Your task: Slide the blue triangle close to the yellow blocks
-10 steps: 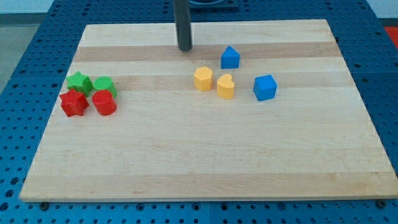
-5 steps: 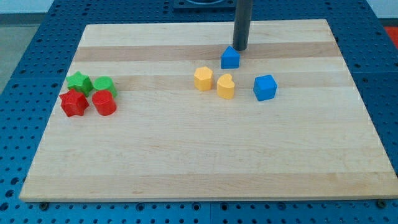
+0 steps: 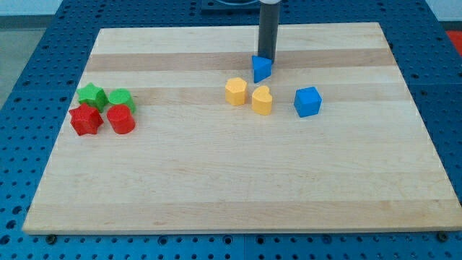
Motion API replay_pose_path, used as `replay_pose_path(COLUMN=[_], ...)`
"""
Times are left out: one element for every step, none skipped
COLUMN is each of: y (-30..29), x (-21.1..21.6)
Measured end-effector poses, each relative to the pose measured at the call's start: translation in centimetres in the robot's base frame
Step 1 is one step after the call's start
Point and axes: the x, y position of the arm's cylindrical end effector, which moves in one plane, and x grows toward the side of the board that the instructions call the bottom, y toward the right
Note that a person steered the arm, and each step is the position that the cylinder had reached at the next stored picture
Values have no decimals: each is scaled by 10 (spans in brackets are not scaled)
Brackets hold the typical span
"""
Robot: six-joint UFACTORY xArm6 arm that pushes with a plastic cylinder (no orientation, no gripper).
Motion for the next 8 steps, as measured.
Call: replay_pose_path(y=[-12,-14,-14,-14,-14,-14,-13,-3], x=[0,2,12,19,29,38,38,38])
